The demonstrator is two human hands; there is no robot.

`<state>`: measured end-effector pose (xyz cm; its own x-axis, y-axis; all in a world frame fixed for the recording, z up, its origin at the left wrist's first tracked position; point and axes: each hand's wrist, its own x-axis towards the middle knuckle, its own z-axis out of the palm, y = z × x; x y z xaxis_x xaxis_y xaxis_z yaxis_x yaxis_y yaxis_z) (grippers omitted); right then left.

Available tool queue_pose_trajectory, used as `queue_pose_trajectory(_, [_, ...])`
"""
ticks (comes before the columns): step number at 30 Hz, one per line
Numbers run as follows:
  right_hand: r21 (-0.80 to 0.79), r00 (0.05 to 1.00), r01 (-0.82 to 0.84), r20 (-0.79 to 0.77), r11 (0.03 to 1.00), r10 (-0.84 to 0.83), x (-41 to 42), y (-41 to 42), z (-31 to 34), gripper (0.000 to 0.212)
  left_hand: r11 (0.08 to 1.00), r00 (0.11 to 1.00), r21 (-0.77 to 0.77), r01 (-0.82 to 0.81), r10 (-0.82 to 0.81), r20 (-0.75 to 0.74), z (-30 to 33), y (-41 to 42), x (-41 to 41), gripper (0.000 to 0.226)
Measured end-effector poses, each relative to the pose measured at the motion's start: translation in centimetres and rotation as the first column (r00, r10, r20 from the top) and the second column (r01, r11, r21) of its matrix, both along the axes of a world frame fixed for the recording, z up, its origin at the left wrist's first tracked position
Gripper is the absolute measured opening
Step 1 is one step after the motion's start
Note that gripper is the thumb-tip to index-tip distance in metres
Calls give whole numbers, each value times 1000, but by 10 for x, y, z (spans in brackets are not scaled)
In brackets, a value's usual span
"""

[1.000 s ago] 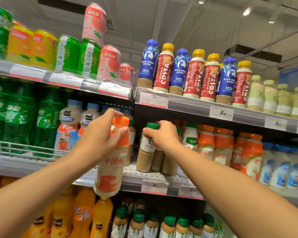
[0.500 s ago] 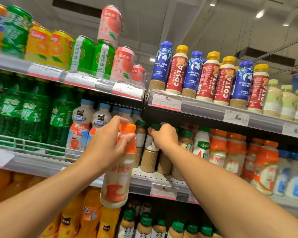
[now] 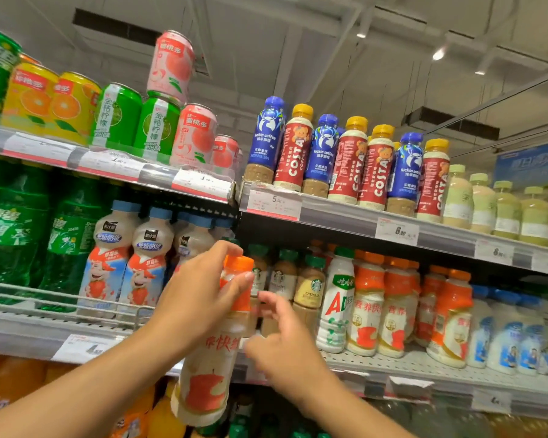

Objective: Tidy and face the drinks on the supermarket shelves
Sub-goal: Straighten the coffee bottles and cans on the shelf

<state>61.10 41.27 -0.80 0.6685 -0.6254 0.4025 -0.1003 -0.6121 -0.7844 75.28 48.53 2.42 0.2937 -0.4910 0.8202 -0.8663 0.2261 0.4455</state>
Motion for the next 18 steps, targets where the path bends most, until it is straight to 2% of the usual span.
queue_pose_trajectory(3, [91,995,-15,-100,996,24,-21,2,-13,89,999,999,-17,-27,27,27,7,-19,-34,35])
queue_pose_trajectory(5, [112,996,75,-65,991,-67,-40,-1,-15,93,1000,999,-9,-28,28,29,8,-34,-61,34])
queue_pose_trajectory(8, [-19,965,246,-87,969,-247,-68,-11,-23,104,1000,1000,27,-15,15,-12,8,-55,-96,29])
queue_pose_trajectory(10, [-73,937,333,-84,940,-338,-89,-23,-29,99,998,999,65,8,-5,-44,10,-69,-118,27])
queue_pose_trajectory(13, [-89,920,387,-28,918,-391,-126,-45,-31,85,998,999,62,32,-30,-43,14,-90,-152,27])
queue_pose_trajectory(16, [-120,909,415,86,902,-407,-168,-70,-25,72,979,971,-79,189,-199,-135,15,-105,-189,30])
queue_pose_trajectory(18, [-115,896,430,171,895,-409,-199,-93,-16,57,940,942,-191,284,-311,-129,6,-117,-205,32])
